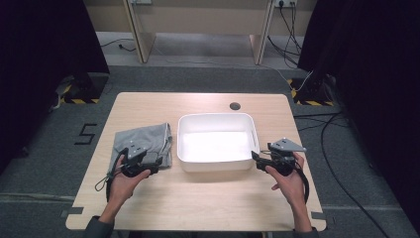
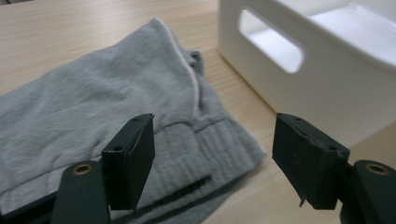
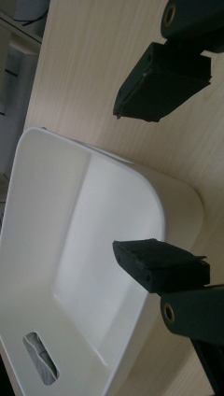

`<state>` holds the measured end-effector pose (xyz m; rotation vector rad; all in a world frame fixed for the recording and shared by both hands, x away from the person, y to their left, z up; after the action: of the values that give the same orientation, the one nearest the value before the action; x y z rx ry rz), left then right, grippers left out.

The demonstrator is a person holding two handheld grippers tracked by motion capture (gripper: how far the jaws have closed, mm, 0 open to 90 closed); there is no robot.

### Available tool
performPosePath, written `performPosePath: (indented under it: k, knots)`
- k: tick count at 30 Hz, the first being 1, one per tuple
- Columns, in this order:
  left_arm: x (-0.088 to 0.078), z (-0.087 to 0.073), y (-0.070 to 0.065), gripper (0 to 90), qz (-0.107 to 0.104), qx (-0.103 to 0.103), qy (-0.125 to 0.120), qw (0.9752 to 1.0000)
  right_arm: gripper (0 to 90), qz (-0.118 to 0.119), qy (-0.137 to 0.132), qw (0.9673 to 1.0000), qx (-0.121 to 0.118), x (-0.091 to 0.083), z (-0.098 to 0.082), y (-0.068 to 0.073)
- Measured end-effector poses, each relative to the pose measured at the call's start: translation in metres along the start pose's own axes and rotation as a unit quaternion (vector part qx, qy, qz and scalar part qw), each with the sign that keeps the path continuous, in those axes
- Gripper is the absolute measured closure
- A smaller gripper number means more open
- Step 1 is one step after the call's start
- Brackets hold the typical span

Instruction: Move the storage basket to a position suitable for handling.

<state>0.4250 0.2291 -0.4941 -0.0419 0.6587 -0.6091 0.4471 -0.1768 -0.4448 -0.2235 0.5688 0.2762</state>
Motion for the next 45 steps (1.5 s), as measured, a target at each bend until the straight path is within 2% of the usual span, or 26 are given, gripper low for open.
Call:
performPosePath:
  k: [1, 2, 4, 5, 10, 11, 12, 14, 15, 16, 18, 19, 20, 21, 22, 23, 24, 25, 28, 32, 35, 39, 40, 42, 43, 45]
  knots:
    - [0.000, 0.000, 0.000, 30.2, 0.000, 0.000, 0.000, 1.0000, 30.0, 0.000, 0.000, 1.0000, 0.000, 0.000, 0.000, 0.000]
    - [0.000, -0.001, 0.010, 30.5, 0.009, -0.006, 0.000, 0.9999, 29.9, -0.002, -0.004, 1.0000, 0.007, -0.005, -0.001, -0.004]
    - [-0.001, -0.002, 0.019, 31.2, 0.022, -0.007, 0.004, 0.9997, 29.7, -0.005, -0.006, 0.9999, 0.011, -0.009, -0.002, -0.006]
    - [-0.001, -0.002, 0.019, 31.3, 0.022, -0.007, 0.004, 0.9997, 29.7, -0.005, -0.006, 0.9999, 0.011, -0.009, -0.002, -0.006]
    - [0.000, -0.005, 0.043, 31.3, 0.048, -0.017, 0.008, 0.9987, 28.1, -0.024, -0.006, 0.9996, 0.016, -0.022, -0.015, -0.018]
    - [0.000, -0.005, 0.043, 31.2, 0.048, -0.017, 0.008, 0.9987, 28.1, -0.024, -0.006, 0.9996, 0.016, -0.022, -0.015, -0.018]
    - [0.001, -0.006, 0.050, 31.1, 0.052, -0.025, 0.008, 0.9983, 27.3, -0.041, -0.008, 0.9991, 0.013, -0.026, -0.023, -0.029]
    - [0.002, -0.007, 0.052, 30.4, 0.052, -0.026, 0.010, 0.9983, 26.8, -0.052, -0.006, 0.9984, 0.022, -0.029, -0.029, -0.038]
    - [0.002, -0.008, 0.054, 30.4, 0.055, -0.026, 0.011, 0.9981, 26.8, -0.052, -0.006, 0.9984, 0.022, -0.029, -0.029, -0.038]
    - [0.002, -0.009, 0.055, 30.2, 0.058, -0.028, 0.011, 0.9979, 26.7, -0.058, 0.000, 0.9974, 0.041, -0.031, -0.040, -0.049]
    - [0.004, -0.012, 0.060, 30.2, 0.063, -0.029, 0.020, 0.9974, 26.2, -0.067, 0.009, 0.9968, 0.043, -0.029, -0.050, -0.056]
    - [0.004, -0.012, 0.060, 30.2, 0.063, -0.029, 0.020, 0.9974, 26.2, -0.067, 0.009, 0.9968, 0.043, -0.029, -0.050, -0.056]
    - [0.007, -0.016, 0.061, 29.9, 0.062, -0.028, 0.029, 0.9973, 26.0, -0.070, 0.023, 0.9962, 0.047, -0.025, -0.064, -0.059]
    - [0.007, -0.016, 0.061, 29.8, 0.062, -0.028, 0.029, 0.9973, 26.0, -0.070, 0.023, 0.9962, 0.047, -0.025, -0.064, -0.059]
    - [0.008, -0.019, 0.060, 29.9, 0.064, -0.029, 0.032, 0.9970, 26.1, -0.068, 0.037, 0.9960, 0.045, -0.020, -0.078, -0.056]
    - [0.008, -0.019, 0.060, 30.1, 0.064, -0.029, 0.032, 0.9970, 26.1, -0.068, 0.037, 0.9960, 0.045, -0.020, -0.078, -0.056]
    - [0.008, -0.019, 0.059, 30.6, 0.065, -0.025, 0.039, 0.9968, 26.1, -0.062, 0.051, 0.9961, 0.038, -0.015, -0.091, -0.050]
    - [0.008, -0.020, 0.058, 30.6, 0.066, -0.024, 0.042, 0.9966, 26.1, -0.062, 0.051, 0.9961, 0.038, -0.015, -0.091, -0.050]
    - [0.007, -0.024, 0.055, 32.8, 0.071, -0.026, 0.049, 0.9959, 26.1, -0.052, 0.072, 0.9958, 0.023, -0.009, -0.107, -0.040]
    - [0.004, -0.029, 0.052, 35.2, 0.068, -0.018, 0.053, 0.9961, 26.1, -0.047, 0.075, 0.9961, 0.011, -0.008, -0.112, -0.034]
    - [0.001, -0.033, 0.049, 36.6, 0.066, -0.018, 0.055, 0.9962, 26.1, -0.049, 0.076, 0.9958, 0.014, -0.008, -0.112, -0.033]
    - [-0.007, -0.043, 0.041, 36.8, 0.067, 0.009, 0.067, 0.9955, 26.2, -0.046, 0.082, 0.9954, 0.012, -0.008, -0.116, -0.032]
    - [-0.007, -0.043, 0.041, 36.8, 0.067, 0.009, 0.067, 0.9955, 26.3, -0.047, 0.080, 0.9956, 0.013, -0.008, -0.115, -0.032]
    - [-0.006, -0.045, 0.038, 36.7, 0.076, 0.032, 0.079, 0.9935, 26.3, -0.046, 0.085, 0.9952, 0.013, -0.007, -0.116, -0.031]
    - [-0.006, -0.045, 0.038, 36.6, 0.076, 0.032, 0.079, 0.9935, 26.3, -0.047, 0.084, 0.9953, 0.009, -0.007, -0.116, -0.031]
    - [-0.010, -0.040, 0.038, 35.9, 0.063, 0.013, 0.071, 0.9955, 26.3, -0.046, 0.084, 0.9953, 0.008, -0.007, -0.116, -0.030]
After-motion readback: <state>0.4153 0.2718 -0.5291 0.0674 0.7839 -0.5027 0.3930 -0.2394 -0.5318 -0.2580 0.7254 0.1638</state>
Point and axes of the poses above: each handheld gripper's, and its own axes: x roughly forward along the jaws, z roughly out of its top, y roughly to its left, the point moved 7 cm from there along x, roughly forward along the jaws, and after that the axes turned 15 degrees about -z, right-handed, at the moved point
